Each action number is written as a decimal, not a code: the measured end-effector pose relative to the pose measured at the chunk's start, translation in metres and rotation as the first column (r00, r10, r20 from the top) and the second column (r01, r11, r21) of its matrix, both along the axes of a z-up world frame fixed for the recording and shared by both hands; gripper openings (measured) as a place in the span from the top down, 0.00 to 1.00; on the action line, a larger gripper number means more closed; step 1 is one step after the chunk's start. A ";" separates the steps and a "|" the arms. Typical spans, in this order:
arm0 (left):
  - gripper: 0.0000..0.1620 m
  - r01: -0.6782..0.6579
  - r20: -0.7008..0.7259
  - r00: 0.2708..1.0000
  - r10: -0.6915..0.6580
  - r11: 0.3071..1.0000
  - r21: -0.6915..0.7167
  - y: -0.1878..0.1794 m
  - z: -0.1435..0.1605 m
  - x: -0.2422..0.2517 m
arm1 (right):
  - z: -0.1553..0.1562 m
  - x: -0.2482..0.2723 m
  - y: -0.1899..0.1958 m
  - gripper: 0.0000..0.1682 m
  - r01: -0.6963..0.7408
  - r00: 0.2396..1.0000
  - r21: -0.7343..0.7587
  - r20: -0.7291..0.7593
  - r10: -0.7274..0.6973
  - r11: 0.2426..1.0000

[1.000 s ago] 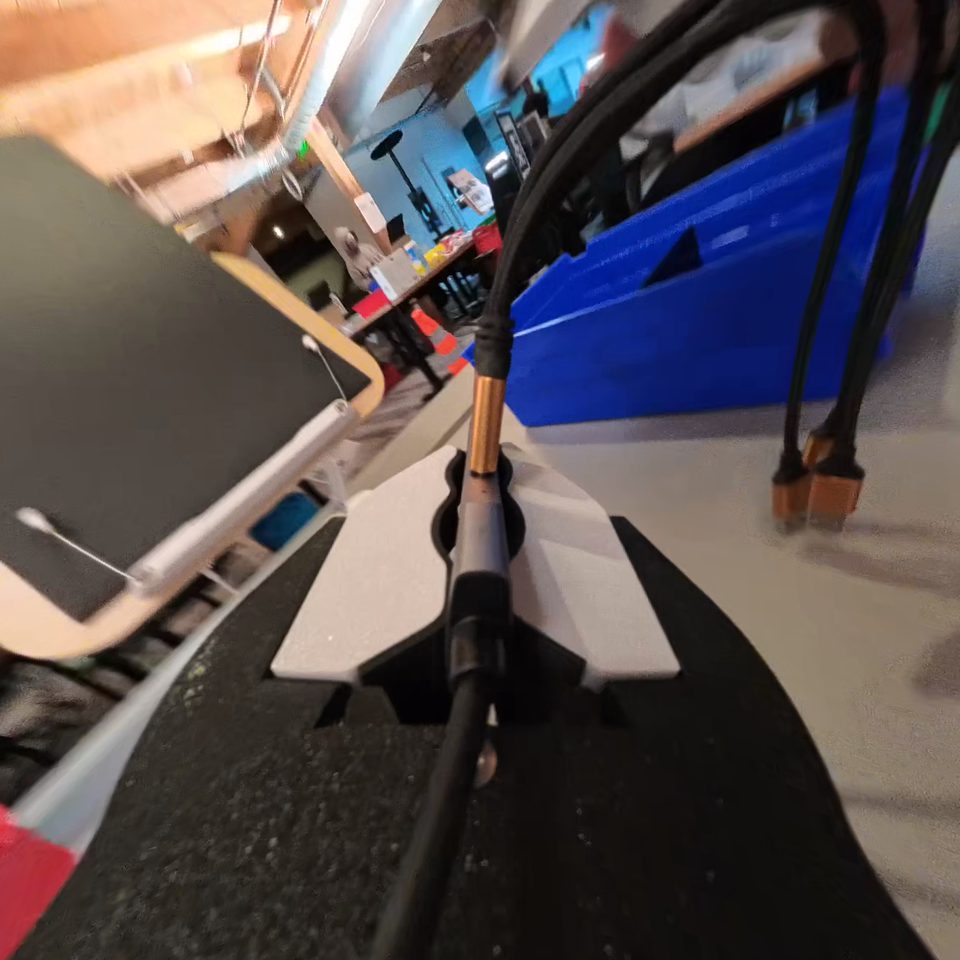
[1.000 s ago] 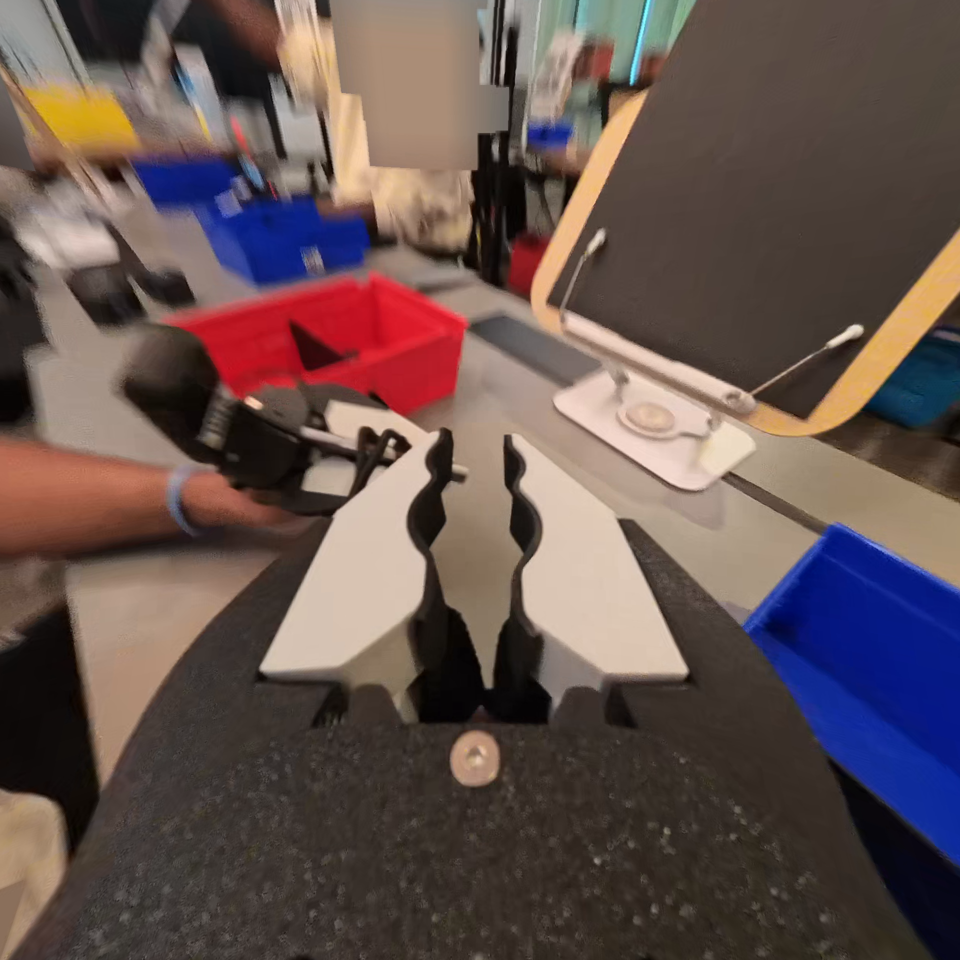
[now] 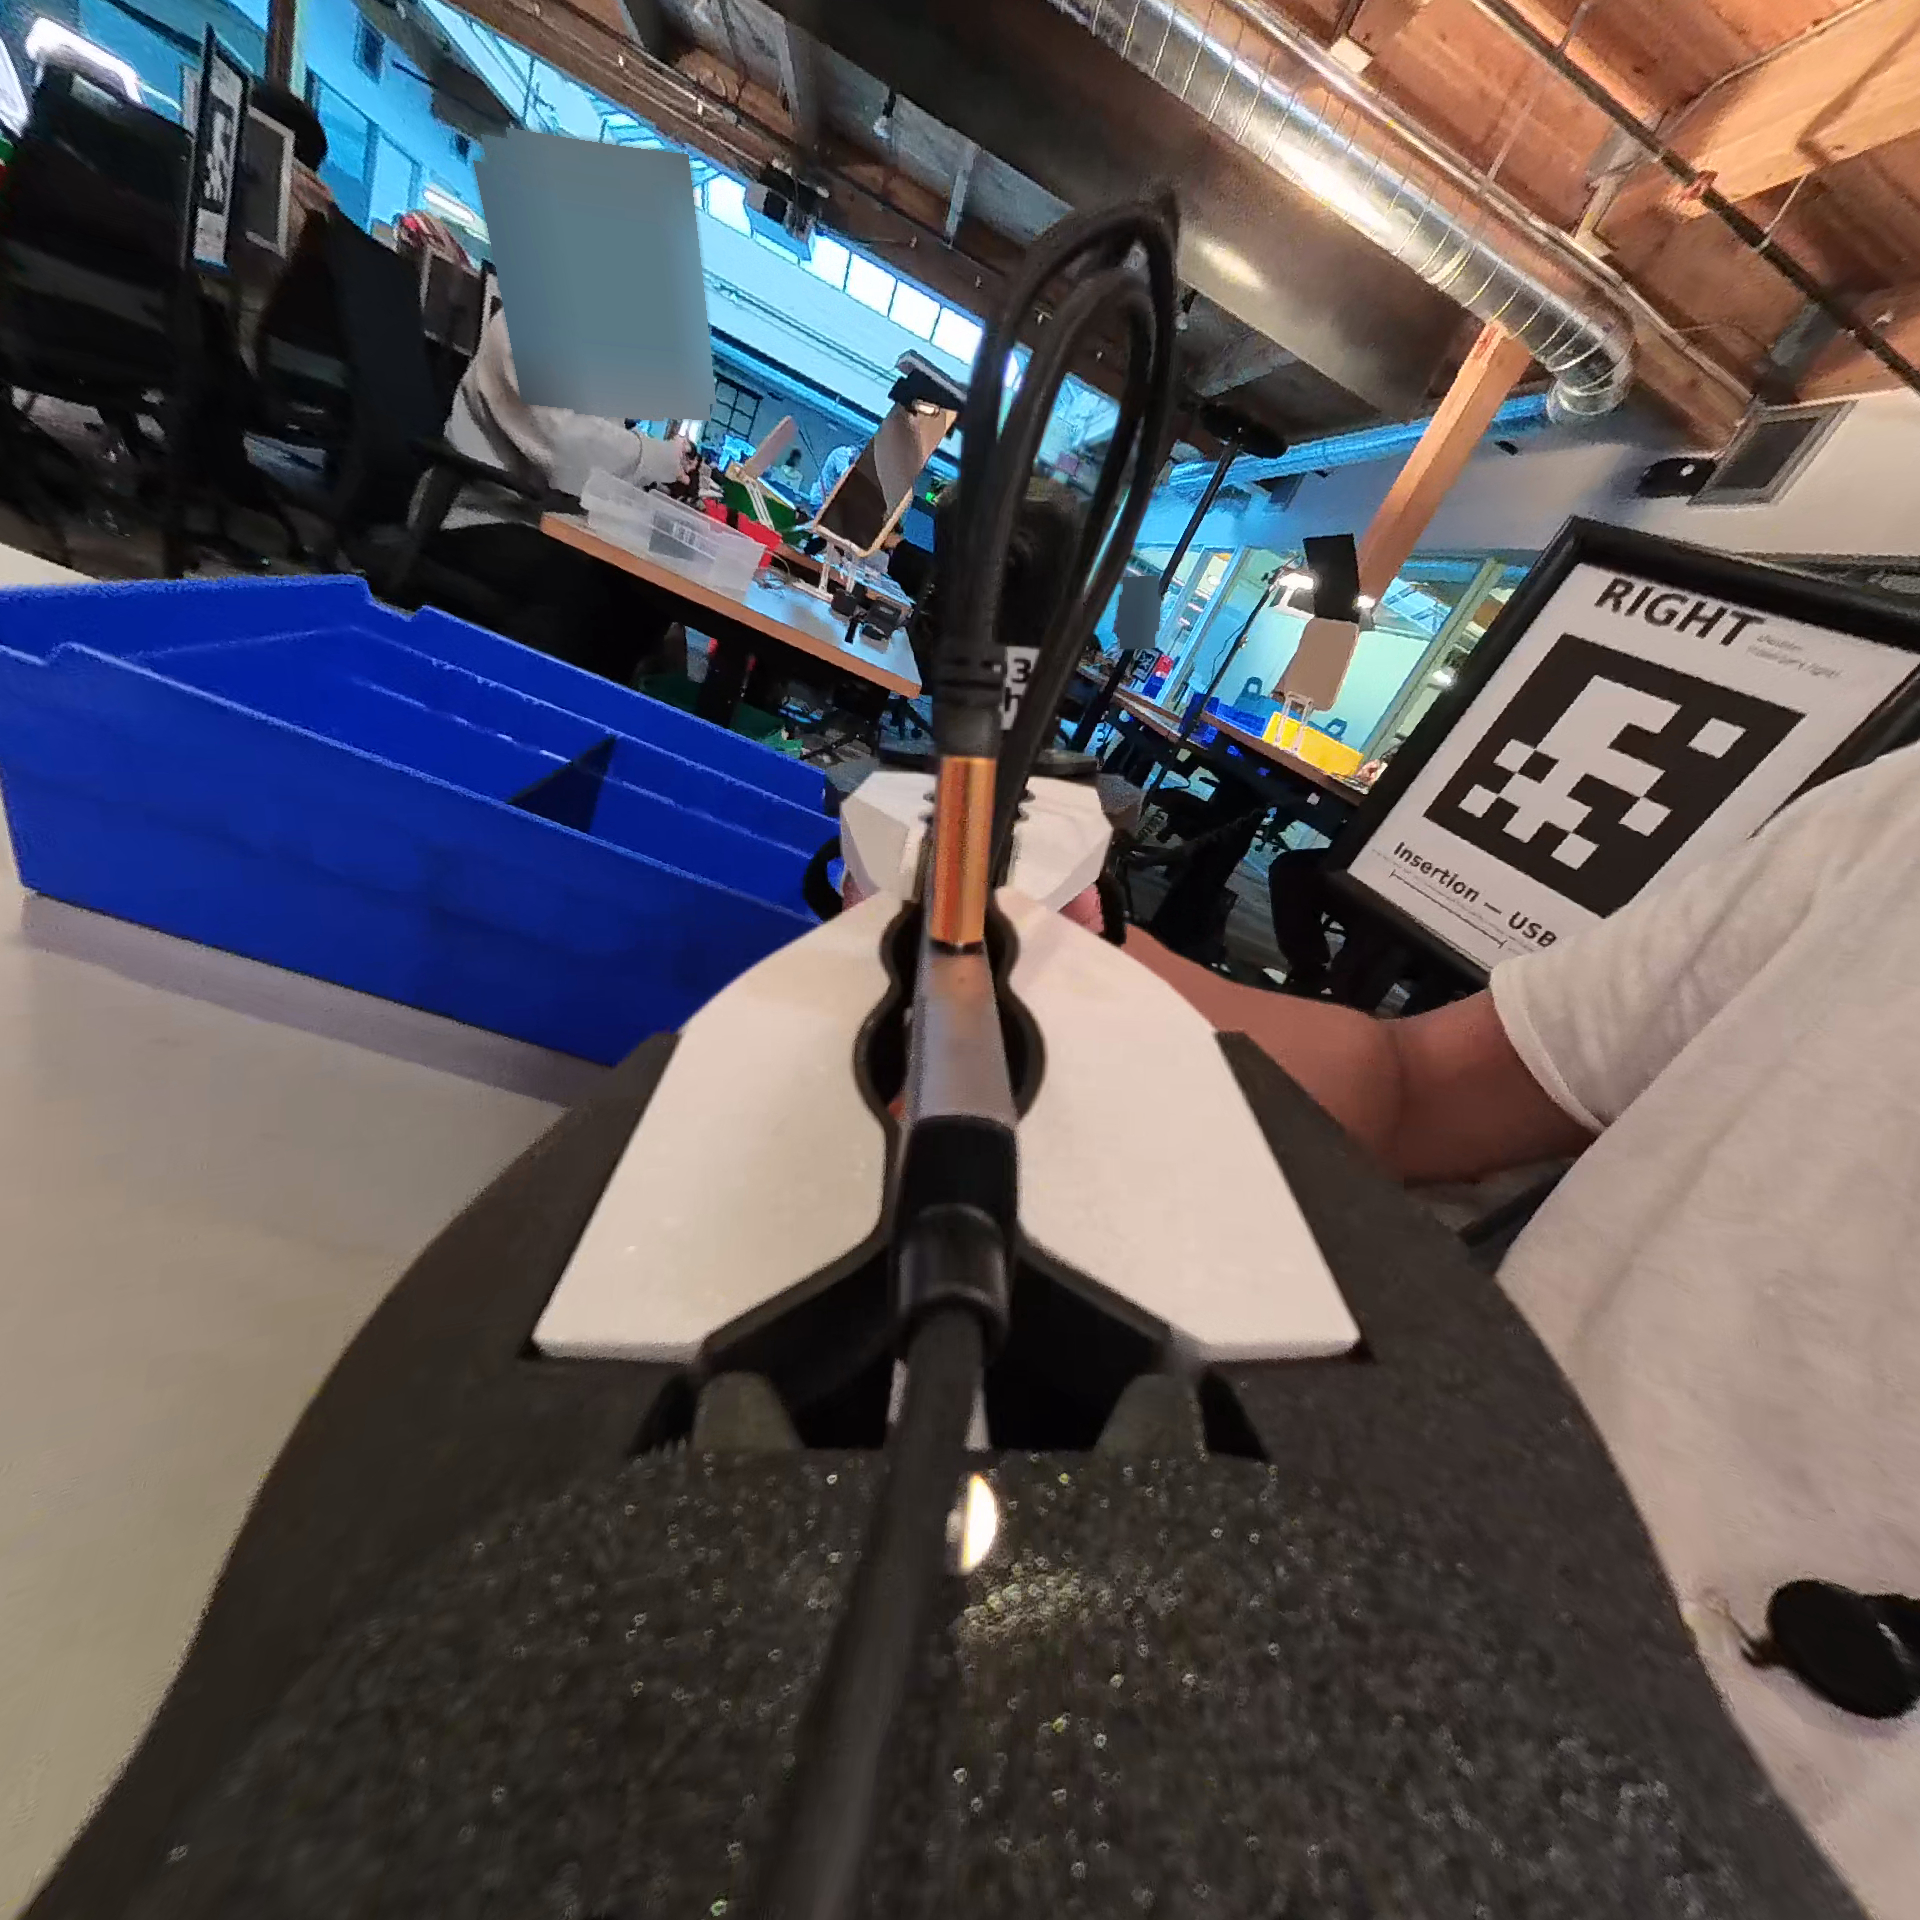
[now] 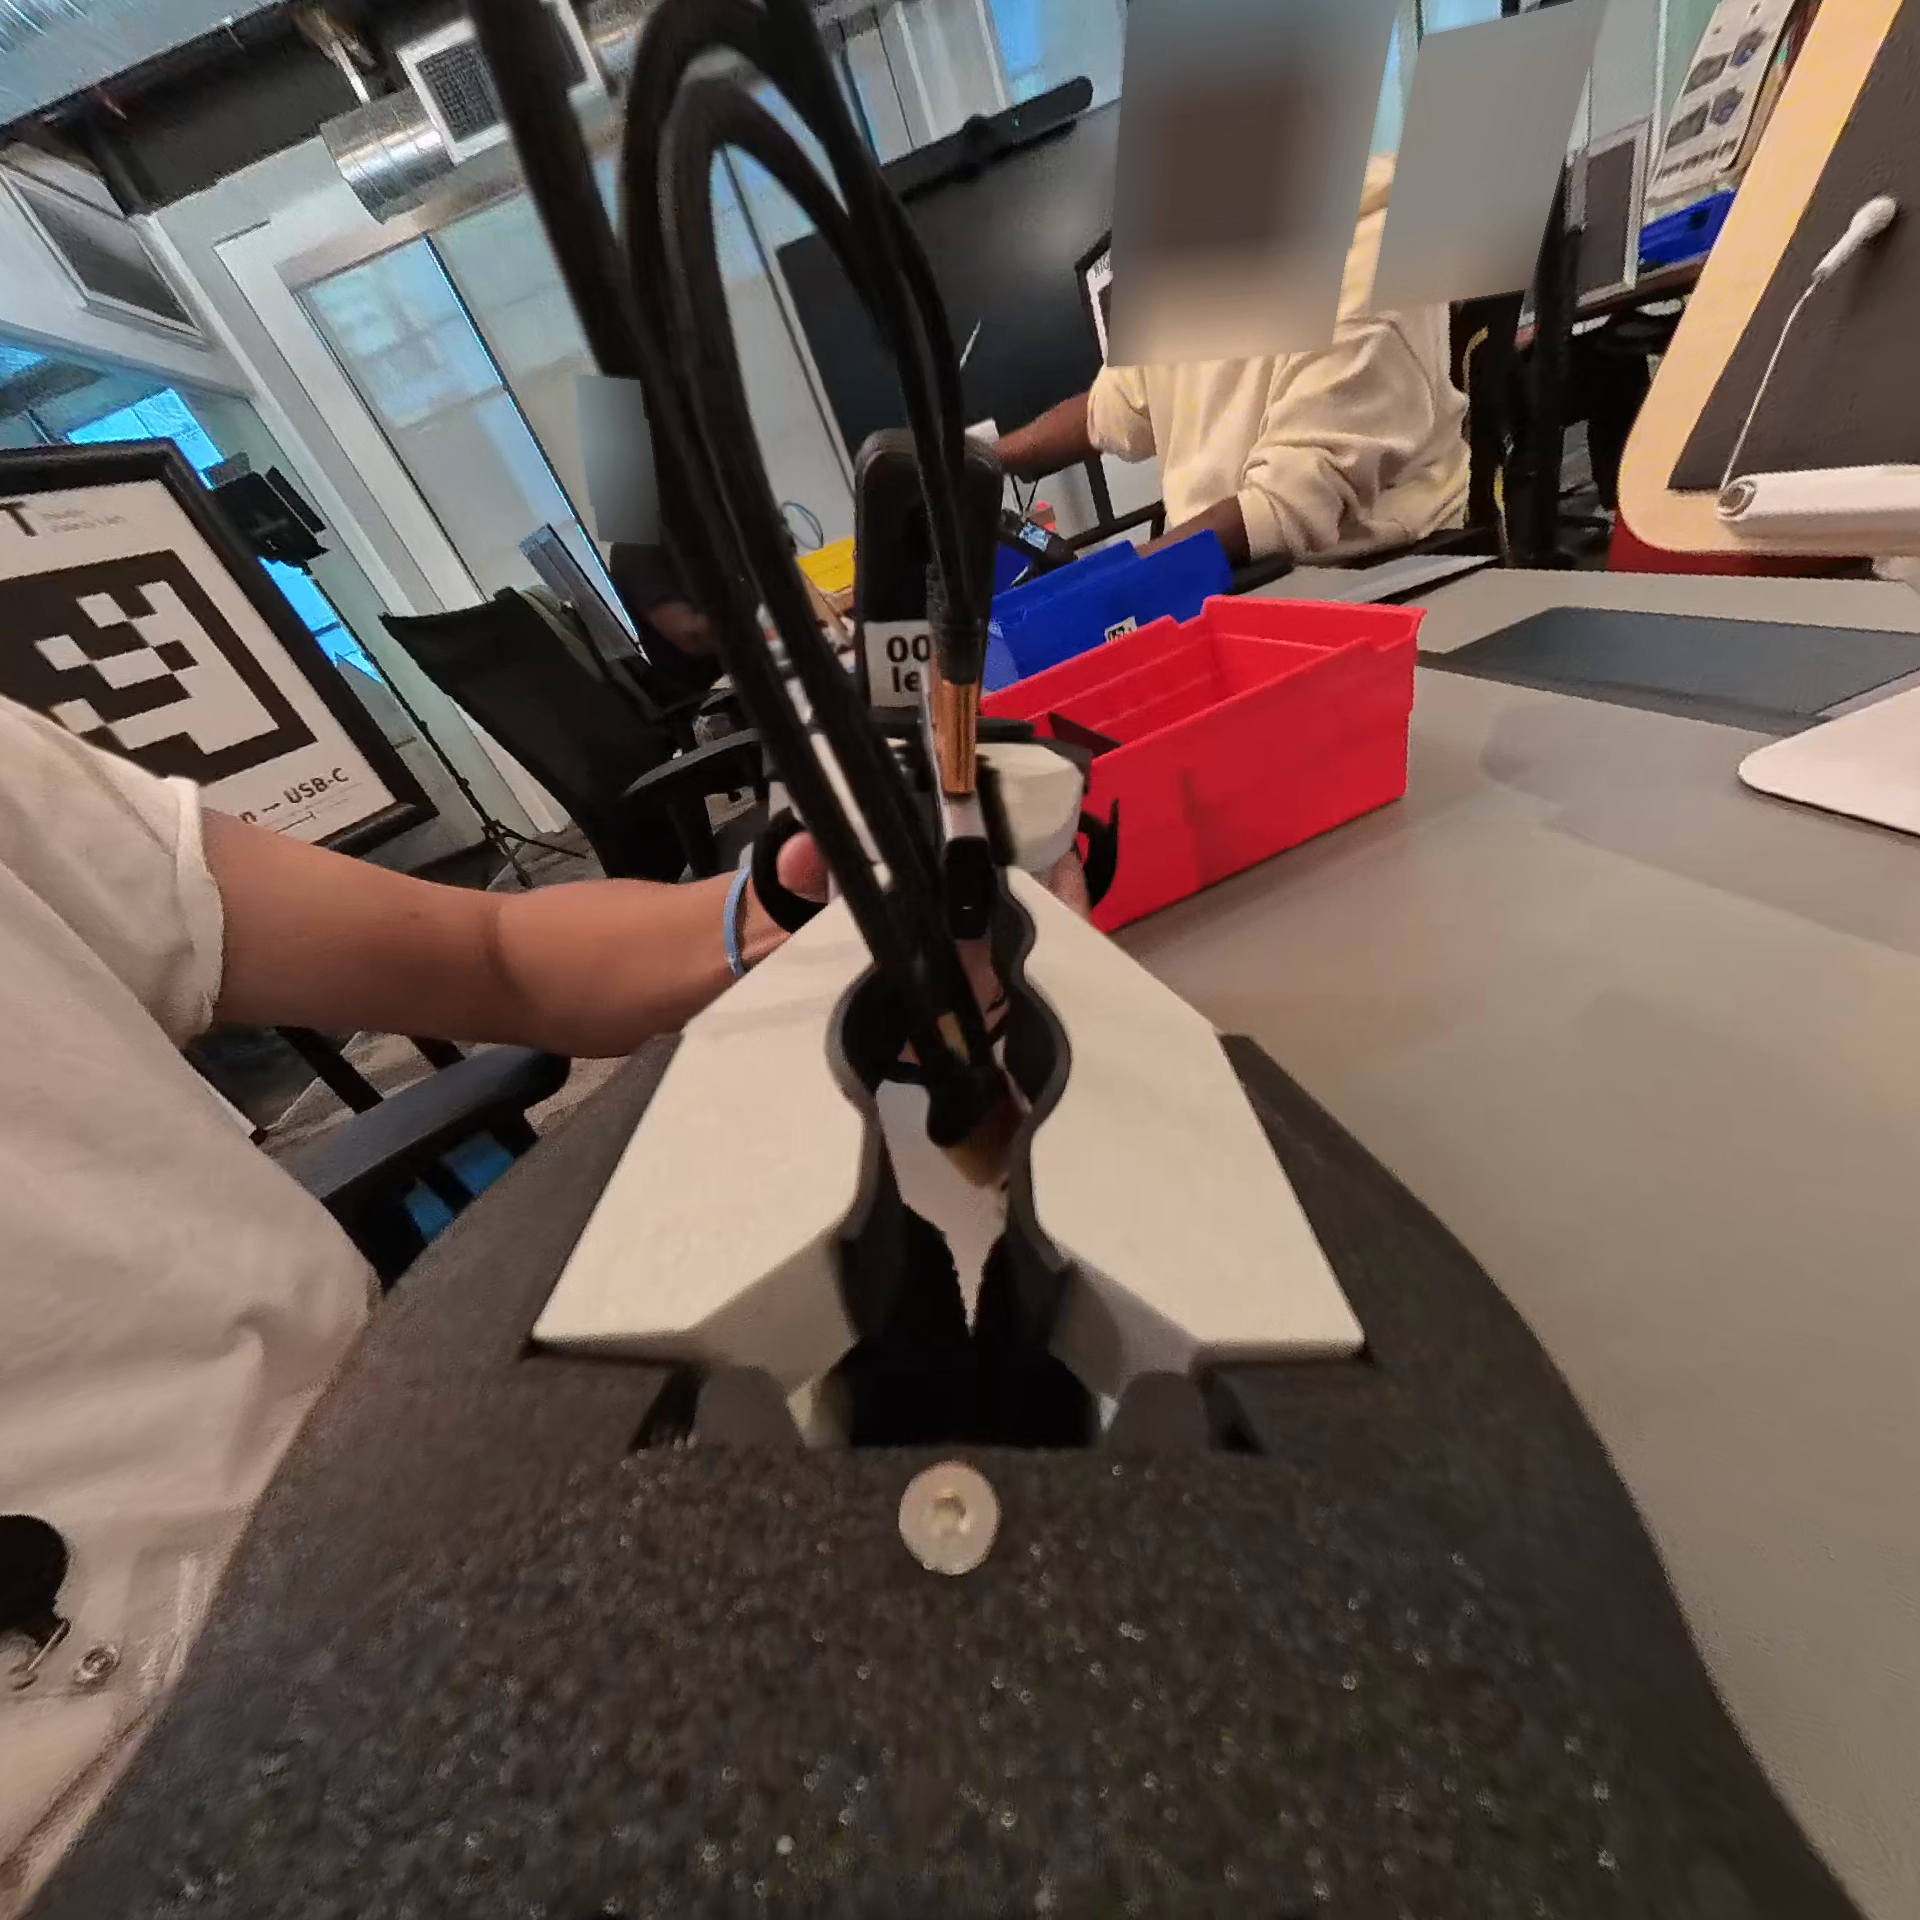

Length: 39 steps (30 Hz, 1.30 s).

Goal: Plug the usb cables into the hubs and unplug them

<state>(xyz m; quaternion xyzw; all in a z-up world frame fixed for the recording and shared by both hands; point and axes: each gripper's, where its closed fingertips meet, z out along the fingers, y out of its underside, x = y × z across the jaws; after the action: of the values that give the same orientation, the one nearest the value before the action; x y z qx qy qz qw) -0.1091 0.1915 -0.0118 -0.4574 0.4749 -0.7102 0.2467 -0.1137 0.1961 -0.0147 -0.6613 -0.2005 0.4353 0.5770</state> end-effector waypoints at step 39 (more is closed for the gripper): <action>0.81 0.039 -0.293 0.956 0.030 0.973 0.226 -0.151 -0.091 -0.106 | -0.058 0.324 0.082 0.93 0.572 0.633 -0.213 0.729 -0.261 0.793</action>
<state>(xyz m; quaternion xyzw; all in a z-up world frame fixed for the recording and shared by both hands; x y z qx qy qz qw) -0.2154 0.0406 -0.1030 -0.5257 0.5860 -0.5751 0.2226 0.2099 0.2782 -0.0723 -0.9085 -0.1301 0.0525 0.3937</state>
